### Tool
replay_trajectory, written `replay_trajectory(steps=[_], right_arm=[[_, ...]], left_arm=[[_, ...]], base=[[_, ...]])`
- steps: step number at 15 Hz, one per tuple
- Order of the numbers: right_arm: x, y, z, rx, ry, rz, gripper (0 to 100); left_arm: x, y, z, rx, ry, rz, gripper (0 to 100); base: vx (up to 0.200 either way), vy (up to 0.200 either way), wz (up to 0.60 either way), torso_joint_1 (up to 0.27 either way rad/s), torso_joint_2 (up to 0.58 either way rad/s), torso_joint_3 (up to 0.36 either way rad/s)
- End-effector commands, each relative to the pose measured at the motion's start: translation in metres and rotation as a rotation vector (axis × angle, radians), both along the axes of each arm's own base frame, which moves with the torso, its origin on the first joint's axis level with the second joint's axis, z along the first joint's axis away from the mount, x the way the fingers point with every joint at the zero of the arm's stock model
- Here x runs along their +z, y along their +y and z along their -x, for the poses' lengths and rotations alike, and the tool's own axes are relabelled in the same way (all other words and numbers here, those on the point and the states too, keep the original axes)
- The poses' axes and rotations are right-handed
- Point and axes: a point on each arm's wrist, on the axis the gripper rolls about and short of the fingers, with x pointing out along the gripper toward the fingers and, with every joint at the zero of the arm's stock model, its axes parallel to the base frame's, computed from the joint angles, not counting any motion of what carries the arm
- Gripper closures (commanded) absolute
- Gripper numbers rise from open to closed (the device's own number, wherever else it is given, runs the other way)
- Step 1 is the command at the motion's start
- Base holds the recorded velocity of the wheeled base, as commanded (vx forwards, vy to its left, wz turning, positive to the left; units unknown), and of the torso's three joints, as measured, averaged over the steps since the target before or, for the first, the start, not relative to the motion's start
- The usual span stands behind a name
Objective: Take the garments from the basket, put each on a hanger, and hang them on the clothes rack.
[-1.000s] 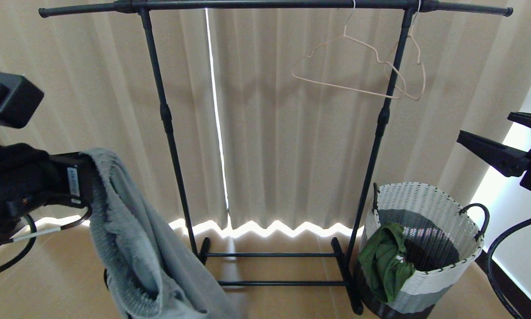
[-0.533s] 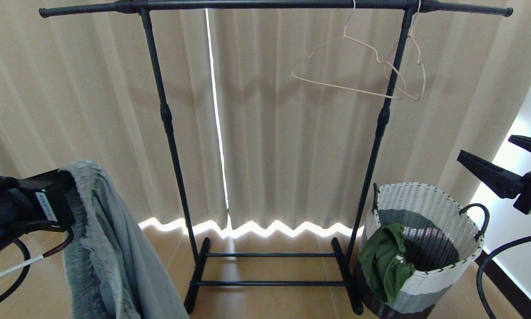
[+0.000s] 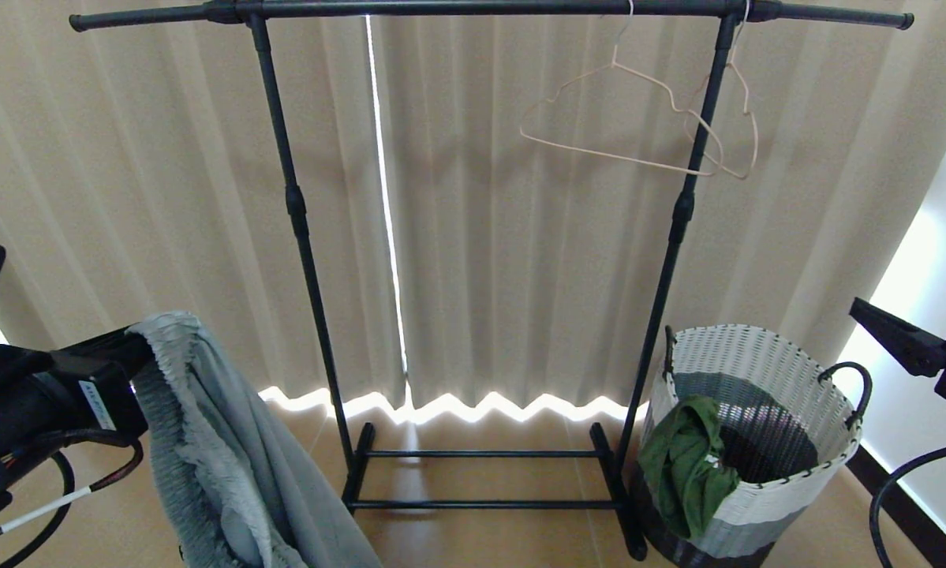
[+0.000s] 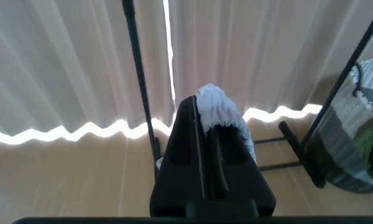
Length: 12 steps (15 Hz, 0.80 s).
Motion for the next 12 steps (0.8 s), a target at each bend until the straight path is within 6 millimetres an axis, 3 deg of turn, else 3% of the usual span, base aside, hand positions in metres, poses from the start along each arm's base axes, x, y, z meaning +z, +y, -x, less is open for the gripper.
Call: replay_trajectory(steps=[1, 3, 7, 12], right_arm=[[-0.002, -0.008, 0.002, -0.045, -0.007, -0.003, 0], [-0.012, -0.007, 0.005, -0.044, -0.016, -0.022, 0], [-0.034, -0.006, 0.014, -0.044, 0.043, -0.013, 0], [-0.03, -0.002, 0.032, 0.018, -0.04, 0.011, 0]], left_arm=[[-0.002, 0.0, -0.002, 0.005, 0.011, -0.004, 100], [-0.001, 0.001, -0.001, 0.007, 0.004, -0.002, 100], [-0.005, 0.0, -0.001, 0.007, 0.018, -0.008, 100], [-0.004, 0.001, -0.001, 0.013, 0.017, -0.009, 100]], base=[[0.0, 0.0, 0.0, 0.0, 0.0, 0.0], [0.0, 0.0, 0.0, 0.009, -0.07, -0.067], [0.0, 0.0, 0.0, 0.074, -0.27, -0.295], [0.0, 0.0, 0.0, 0.121, -0.52, -0.317]])
